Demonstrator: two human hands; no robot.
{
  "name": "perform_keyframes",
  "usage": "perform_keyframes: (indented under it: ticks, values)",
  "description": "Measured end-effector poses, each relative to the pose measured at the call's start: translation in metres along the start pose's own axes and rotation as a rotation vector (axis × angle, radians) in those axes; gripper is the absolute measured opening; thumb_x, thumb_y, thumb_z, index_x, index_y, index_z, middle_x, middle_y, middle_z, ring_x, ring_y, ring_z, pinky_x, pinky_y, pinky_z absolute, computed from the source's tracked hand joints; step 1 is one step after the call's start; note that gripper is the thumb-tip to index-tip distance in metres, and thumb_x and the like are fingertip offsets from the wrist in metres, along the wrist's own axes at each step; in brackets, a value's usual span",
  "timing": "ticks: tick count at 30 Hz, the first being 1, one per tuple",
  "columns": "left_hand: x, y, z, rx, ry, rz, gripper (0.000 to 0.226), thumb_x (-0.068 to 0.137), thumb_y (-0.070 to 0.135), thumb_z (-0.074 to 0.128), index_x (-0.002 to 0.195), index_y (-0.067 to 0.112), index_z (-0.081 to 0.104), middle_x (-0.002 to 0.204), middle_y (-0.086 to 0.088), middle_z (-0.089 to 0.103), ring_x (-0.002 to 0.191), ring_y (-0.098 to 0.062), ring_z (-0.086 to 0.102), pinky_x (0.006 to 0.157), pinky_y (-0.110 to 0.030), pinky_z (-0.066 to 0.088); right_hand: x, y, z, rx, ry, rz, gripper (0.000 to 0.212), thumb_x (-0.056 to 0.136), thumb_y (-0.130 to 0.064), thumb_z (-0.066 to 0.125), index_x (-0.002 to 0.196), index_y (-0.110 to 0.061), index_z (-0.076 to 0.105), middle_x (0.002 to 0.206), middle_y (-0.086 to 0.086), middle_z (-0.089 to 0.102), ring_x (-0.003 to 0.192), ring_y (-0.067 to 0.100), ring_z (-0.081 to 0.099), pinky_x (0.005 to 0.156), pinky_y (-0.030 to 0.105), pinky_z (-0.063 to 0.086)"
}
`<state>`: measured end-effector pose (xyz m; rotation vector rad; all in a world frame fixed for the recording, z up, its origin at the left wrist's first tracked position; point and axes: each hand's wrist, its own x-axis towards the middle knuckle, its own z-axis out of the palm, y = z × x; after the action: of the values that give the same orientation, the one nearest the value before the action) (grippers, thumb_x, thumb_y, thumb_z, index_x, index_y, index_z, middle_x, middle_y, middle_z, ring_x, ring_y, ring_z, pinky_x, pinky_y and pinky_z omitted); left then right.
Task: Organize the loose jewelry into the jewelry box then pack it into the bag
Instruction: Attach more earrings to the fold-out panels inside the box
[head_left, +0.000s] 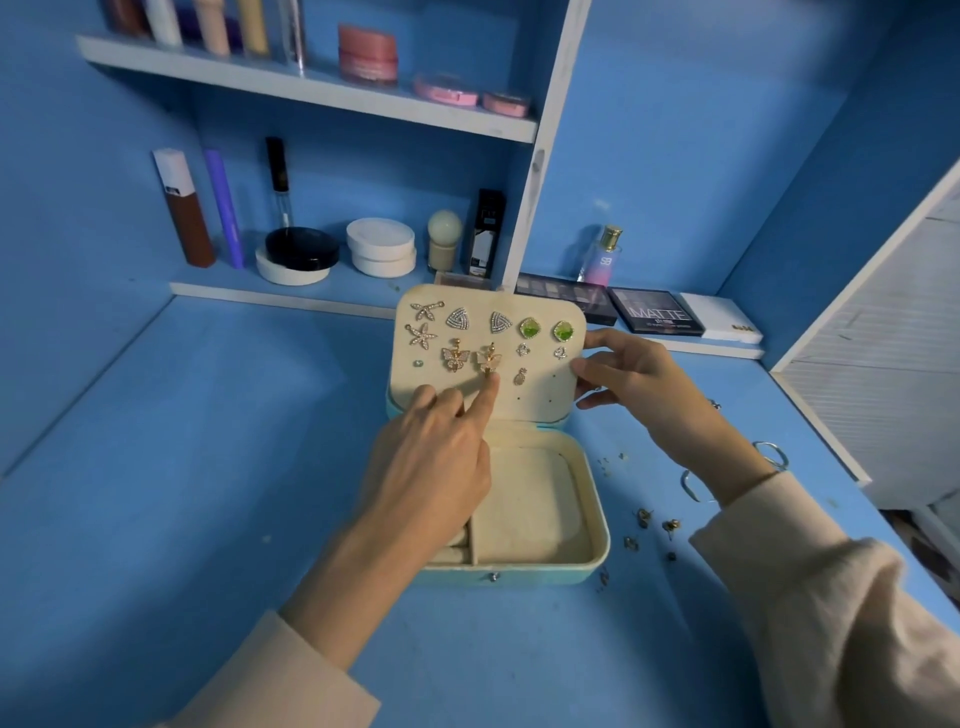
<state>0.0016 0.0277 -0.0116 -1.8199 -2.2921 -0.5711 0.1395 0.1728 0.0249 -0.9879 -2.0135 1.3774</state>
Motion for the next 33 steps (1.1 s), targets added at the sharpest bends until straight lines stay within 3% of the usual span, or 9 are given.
perform_keyframes:
  ticks: [11,17,22,27,33]
  values:
    - [-0.0014,-0.004,0.0049,-0.031,0.031,-0.037,0.061,0.098,0.025,0.031,0.152,0.021,0.002,0.145,0.007,0.043,0.116,-0.014,0.042,0.084,-0.027,0.047,0.0028,0.002,0.0004,0.012,-0.008,0.008,0.016,0.094,-0.008,0.051,0.097,-0.021,0.06,0.081,0.001,0.07,0.071,0.013,0.063,0.076,0.03,0.055]
    - [-0.0008,-0.0037,0.0059,-0.047,0.04,-0.054,0.062,0.098,0.025,0.031,0.152,0.02,0.001,0.144,0.006,0.043,0.115,-0.014,0.043,0.082,-0.027,0.047,0.0027,0.0038,0.0001,0.016,-0.015,-0.005,0.017,0.094,-0.007,0.051,0.097,-0.02,0.061,0.077,0.0,0.07,0.071,0.014,0.063,0.076,0.031,0.055]
    - [-0.0026,-0.0011,0.0004,-0.123,0.049,-0.092,0.055,0.097,0.022,0.037,0.149,0.011,0.024,0.141,0.002,0.048,0.119,-0.018,0.047,0.085,-0.033,0.048,0.0026,0.0039,0.0005,0.019,-0.014,-0.006,0.016,0.094,-0.006,0.05,0.098,-0.019,0.06,0.077,0.001,0.069,0.07,0.014,0.063,0.074,0.03,0.055]
    - [-0.0025,-0.0039,0.0017,-0.16,0.059,-0.082,0.054,0.098,0.026,0.033,0.15,0.019,0.022,0.142,0.006,0.046,0.121,-0.013,0.042,0.089,-0.027,0.045,0.0032,0.0037,0.0013,0.015,-0.013,0.007,0.016,0.095,-0.007,0.05,0.1,-0.019,0.059,0.082,0.003,0.069,0.072,0.014,0.063,0.076,0.03,0.055]
    - [-0.0086,-0.0041,-0.0002,-0.125,0.094,-0.201,0.053,0.098,0.03,0.032,0.149,0.017,0.024,0.142,0.004,0.045,0.124,-0.014,0.041,0.085,-0.027,0.045,0.0029,0.0028,0.0012,0.018,-0.017,0.009,0.016,0.095,-0.008,0.05,0.099,-0.02,0.059,0.084,0.004,0.069,0.075,0.017,0.063,0.076,0.03,0.055]
